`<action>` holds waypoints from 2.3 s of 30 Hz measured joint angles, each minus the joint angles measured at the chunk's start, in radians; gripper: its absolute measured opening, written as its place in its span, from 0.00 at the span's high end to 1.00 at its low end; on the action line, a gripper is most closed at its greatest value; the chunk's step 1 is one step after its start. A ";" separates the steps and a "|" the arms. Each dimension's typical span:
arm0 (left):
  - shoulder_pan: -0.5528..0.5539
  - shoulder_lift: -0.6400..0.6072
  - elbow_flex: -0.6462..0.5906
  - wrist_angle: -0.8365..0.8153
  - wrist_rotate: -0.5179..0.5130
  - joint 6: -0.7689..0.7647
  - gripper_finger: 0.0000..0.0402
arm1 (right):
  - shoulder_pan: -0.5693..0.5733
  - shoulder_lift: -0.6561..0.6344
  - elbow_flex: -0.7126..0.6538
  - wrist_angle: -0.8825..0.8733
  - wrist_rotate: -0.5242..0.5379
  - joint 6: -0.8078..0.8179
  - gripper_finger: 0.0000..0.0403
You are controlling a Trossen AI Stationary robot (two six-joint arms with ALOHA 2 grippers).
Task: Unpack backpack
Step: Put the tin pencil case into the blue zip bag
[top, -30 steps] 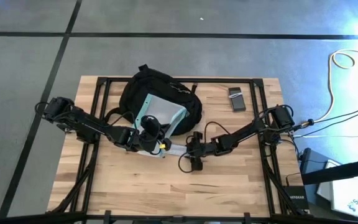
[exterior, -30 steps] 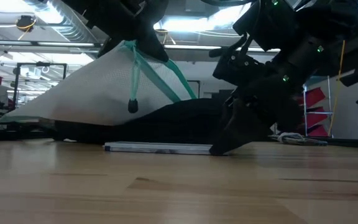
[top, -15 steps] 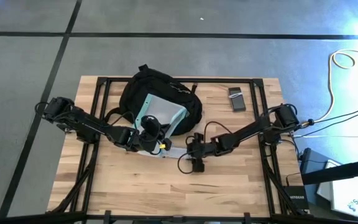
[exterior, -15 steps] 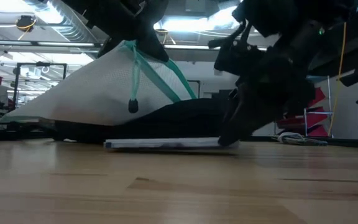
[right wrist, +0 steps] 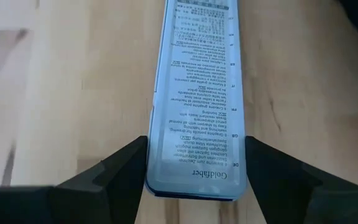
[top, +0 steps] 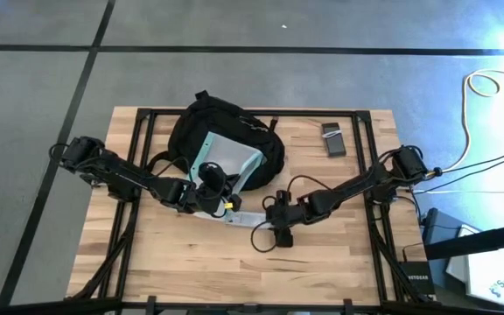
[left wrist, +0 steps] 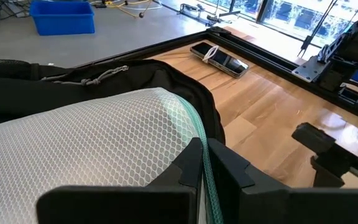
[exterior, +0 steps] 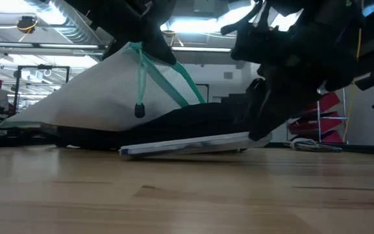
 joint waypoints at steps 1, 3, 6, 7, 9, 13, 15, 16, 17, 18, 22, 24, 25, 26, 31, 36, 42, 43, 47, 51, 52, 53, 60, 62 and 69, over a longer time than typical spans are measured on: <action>0.000 0.000 0.000 0.000 0.000 0.000 0.99 | 0.004 0.000 0.008 -0.025 0.000 0.007 0.41; 0.000 0.000 0.000 0.000 0.000 0.000 0.99 | 0.007 0.000 0.026 -0.061 0.000 0.013 0.41; 0.000 0.000 0.000 0.000 0.000 0.000 0.99 | 0.012 -0.001 0.045 -0.101 0.000 0.019 0.41; 0.000 0.000 0.000 0.000 0.000 0.000 0.99 | 0.011 -0.001 0.051 -0.113 0.000 0.018 0.41; 0.000 0.000 0.000 0.000 0.000 0.000 0.99 | 0.011 -0.001 0.067 -0.130 0.000 0.018 0.41; 0.000 0.000 0.000 0.000 0.000 0.000 0.99 | 0.011 -0.001 0.102 -0.196 0.001 0.007 0.41; 0.000 0.000 0.000 0.000 0.000 0.000 0.99 | 0.011 -0.001 0.125 -0.247 0.010 0.003 0.41; 0.000 0.000 0.000 0.000 0.000 0.000 0.99 | 0.011 -0.004 0.138 -0.279 0.011 0.002 0.41; 0.000 0.000 0.000 0.000 0.000 0.000 0.99 | 0.011 -0.006 0.148 -0.308 0.016 0.000 0.41; 0.000 0.000 0.000 0.000 0.000 0.000 0.99 | 0.011 -0.008 0.160 -0.339 0.024 -0.001 0.41; 0.000 0.000 0.000 0.000 0.000 0.000 0.99 | 0.011 -0.049 0.194 -0.413 0.064 -0.009 0.41; 0.000 0.000 0.000 0.000 0.000 0.000 0.99 | 0.011 -0.082 0.196 -0.421 0.082 -0.011 0.41; 0.000 0.000 0.000 0.000 0.000 0.000 0.99 | 0.011 -0.100 0.196 -0.426 0.090 -0.013 0.41; 0.000 0.000 0.000 -0.001 0.000 0.000 0.99 | 0.011 -0.121 0.197 -0.431 0.103 -0.016 0.41; 0.000 0.000 0.000 -0.001 0.000 0.000 0.99 | 0.011 -0.225 0.197 -0.483 0.114 -0.038 0.42; 0.000 0.000 0.000 -0.003 0.000 0.000 0.99 | 0.011 -0.348 0.197 -0.529 0.130 -0.052 0.42; 0.000 0.000 0.000 0.000 0.000 0.000 0.99 | 0.011 -0.419 0.193 -0.507 0.148 -0.025 0.42; 0.000 0.000 0.000 0.000 0.000 0.000 0.99 | 0.011 -0.419 0.187 -0.494 0.148 -0.013 0.42; 0.000 0.000 0.000 0.000 0.000 0.000 0.99 | 0.011 -0.376 0.142 -0.443 0.148 -0.019 0.42; 0.000 0.000 0.000 0.000 0.000 0.000 0.99 | 0.011 -0.310 0.077 -0.388 0.151 -0.042 0.51; 0.000 0.000 0.000 0.000 0.000 0.000 0.99 | 0.010 -0.295 0.058 -0.357 0.157 -0.043 0.55; 0.000 0.000 0.000 0.000 0.000 0.000 0.99 | 0.007 -0.279 0.041 -0.326 0.158 -0.052 0.59; 0.000 0.000 0.001 0.000 0.000 0.000 0.99 | -0.023 -0.193 -0.048 -0.091 0.102 -0.115 0.97; 0.000 0.000 0.001 0.001 0.000 0.000 0.99 | -0.036 -0.163 -0.073 -0.059 0.090 -0.104 0.97; 0.000 0.000 0.001 0.001 0.000 0.000 0.99 | -0.114 -0.033 -0.159 0.095 -0.021 -0.035 0.99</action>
